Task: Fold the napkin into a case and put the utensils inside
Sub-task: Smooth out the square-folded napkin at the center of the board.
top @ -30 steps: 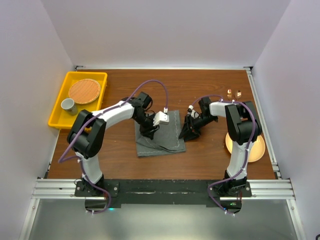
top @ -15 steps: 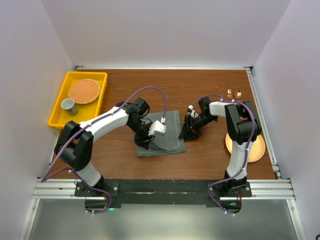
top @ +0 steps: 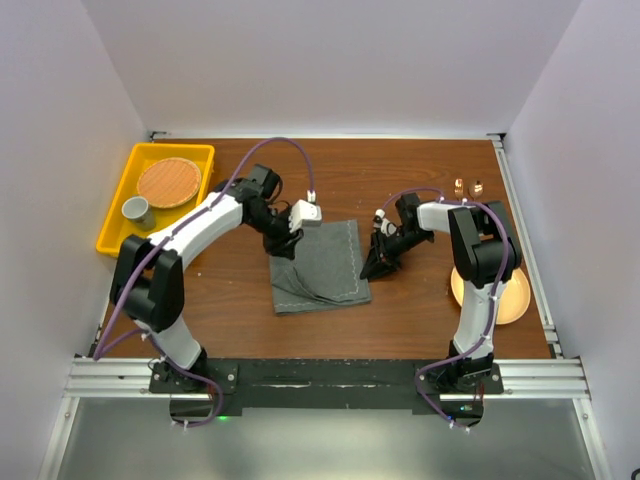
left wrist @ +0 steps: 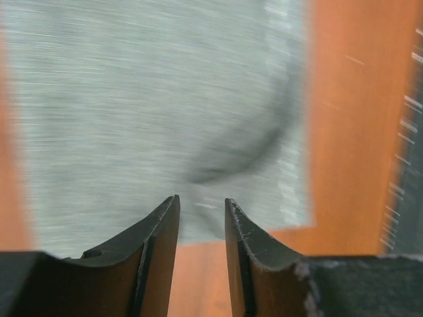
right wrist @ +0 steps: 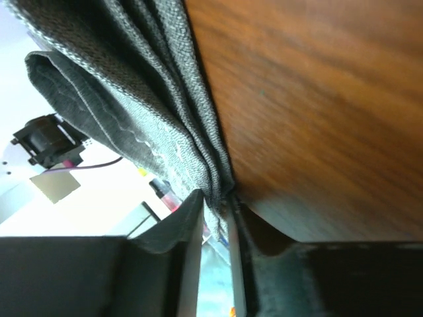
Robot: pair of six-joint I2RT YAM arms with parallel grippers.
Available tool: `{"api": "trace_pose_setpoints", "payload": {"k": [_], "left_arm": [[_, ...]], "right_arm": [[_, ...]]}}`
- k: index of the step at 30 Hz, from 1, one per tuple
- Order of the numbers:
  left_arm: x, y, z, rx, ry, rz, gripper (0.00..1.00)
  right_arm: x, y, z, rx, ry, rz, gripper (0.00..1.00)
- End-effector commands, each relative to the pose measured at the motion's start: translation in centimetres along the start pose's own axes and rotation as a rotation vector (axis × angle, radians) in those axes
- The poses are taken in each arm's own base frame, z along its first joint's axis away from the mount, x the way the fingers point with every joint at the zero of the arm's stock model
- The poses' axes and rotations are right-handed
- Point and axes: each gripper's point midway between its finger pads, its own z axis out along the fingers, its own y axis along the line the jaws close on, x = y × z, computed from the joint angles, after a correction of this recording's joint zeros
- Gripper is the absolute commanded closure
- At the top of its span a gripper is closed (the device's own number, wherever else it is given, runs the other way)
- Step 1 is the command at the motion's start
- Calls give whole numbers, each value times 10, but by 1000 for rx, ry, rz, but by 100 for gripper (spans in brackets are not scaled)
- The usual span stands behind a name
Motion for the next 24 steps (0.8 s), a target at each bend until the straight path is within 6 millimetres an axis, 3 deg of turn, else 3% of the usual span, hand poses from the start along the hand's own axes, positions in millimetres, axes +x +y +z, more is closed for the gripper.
{"api": "trace_pose_setpoints", "payload": {"k": [1, 7, 11, 17, 24], "left_arm": [[-15, 51, 9, -135, -51, -56, 64], [8, 63, 32, -114, 19, -69, 68], [15, 53, 41, -52, 45, -52, 71], [24, 8, 46, 91, 86, 24, 73], [29, -32, 24, 151, 89, 88, 75]], "right_arm": [[-13, -18, 7, 77, -32, -29, 83], [-17, -17, 9, 72, -32, -32, 100], [-16, -18, 10, 75, -30, -27, 100], [-15, -20, 10, 82, -31, -20, 100], [-16, -20, 10, 85, -28, -17, 100]]}}
